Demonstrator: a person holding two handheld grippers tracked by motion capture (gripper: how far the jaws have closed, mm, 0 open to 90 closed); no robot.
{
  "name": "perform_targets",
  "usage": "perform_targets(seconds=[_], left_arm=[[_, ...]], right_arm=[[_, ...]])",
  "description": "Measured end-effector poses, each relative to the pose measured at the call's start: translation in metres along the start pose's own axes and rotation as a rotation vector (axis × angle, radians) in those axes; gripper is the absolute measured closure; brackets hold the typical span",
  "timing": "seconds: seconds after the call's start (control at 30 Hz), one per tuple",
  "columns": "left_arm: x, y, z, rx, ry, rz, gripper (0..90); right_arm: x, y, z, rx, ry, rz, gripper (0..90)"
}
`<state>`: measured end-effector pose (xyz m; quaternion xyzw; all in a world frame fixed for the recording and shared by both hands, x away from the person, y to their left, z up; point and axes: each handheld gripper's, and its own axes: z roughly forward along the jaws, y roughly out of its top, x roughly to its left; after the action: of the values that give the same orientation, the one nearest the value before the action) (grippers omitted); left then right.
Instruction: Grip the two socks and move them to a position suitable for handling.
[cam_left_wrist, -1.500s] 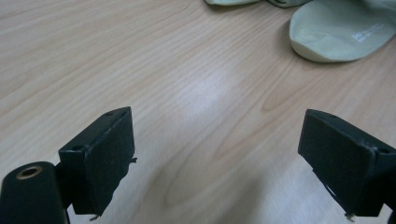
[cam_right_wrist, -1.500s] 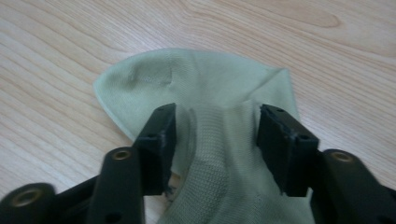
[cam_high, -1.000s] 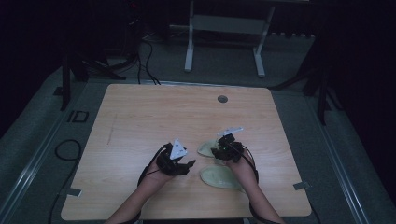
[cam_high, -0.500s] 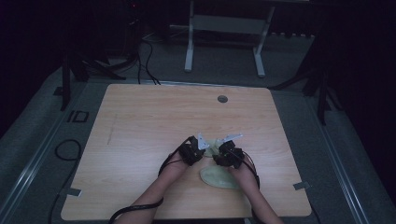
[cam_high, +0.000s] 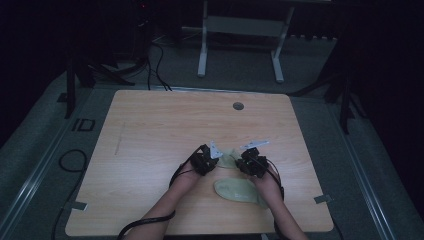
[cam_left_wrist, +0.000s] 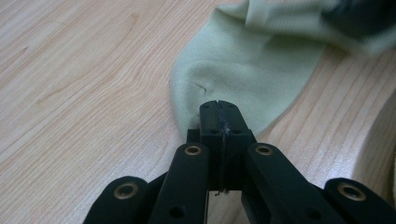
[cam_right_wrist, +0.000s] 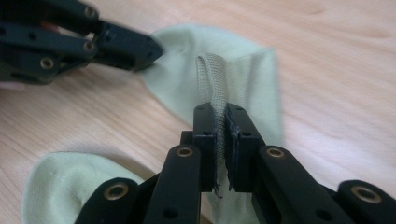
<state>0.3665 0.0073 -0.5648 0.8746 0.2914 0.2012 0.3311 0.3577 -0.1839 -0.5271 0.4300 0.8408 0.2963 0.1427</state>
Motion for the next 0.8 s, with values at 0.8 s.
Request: perform_targets(seconds=[0.8], left_arm=[[-0.001,0.003,0.000,0.015,-0.021,0.025,89.1]], right_arm=[[-0.075,-0.021,-0.022,-0.004,-0.101,0.141,72.4]])
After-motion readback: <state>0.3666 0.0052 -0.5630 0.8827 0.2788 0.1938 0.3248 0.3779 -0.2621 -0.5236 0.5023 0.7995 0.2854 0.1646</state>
